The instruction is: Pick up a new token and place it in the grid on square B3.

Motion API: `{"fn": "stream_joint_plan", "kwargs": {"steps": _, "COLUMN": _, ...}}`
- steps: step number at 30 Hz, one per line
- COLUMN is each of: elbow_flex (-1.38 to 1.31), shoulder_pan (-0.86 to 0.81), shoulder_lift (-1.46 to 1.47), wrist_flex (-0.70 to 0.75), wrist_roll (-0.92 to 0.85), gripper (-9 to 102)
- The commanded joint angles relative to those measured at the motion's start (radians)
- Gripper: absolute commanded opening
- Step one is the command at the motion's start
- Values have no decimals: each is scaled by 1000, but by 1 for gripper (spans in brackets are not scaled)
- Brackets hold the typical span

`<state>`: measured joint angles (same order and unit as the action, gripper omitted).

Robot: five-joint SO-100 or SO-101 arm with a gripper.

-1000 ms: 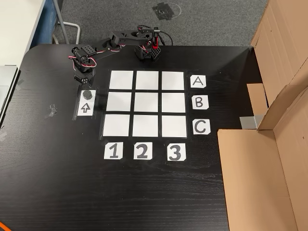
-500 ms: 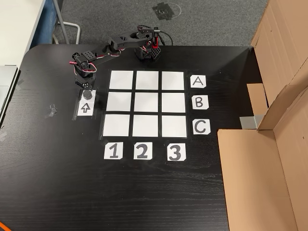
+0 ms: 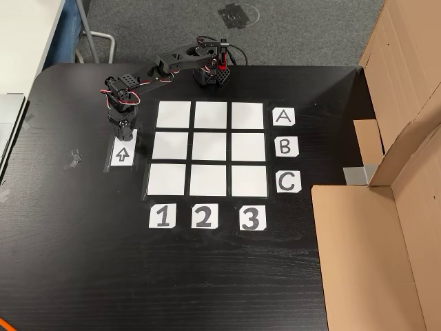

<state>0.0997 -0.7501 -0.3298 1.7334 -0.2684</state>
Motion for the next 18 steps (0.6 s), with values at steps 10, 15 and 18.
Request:
{"fn": "stream_joint_plan", "kwargs": {"steps": 10, "elbow_flex": 23, "shoulder_pan": -44, "shoulder_lift": -314, "wrist_flex": 9, "wrist_roll": 8, "gripper": -1}}
{"fn": "stream_joint_plan", "kwargs": {"steps": 15, "elbow_flex": 130, "shoulder_pan": -46, "shoulder_lift": -472, "wrist_flex": 9, "wrist_roll": 5, "gripper": -1}}
{"fn": "stream_joint_plan", "kwargs": {"steps": 18, "elbow_flex": 184, "shoulder_pan": -41, "shoulder_lift": -531, "wrist_flex": 9, "wrist_roll": 5, "gripper": -1}}
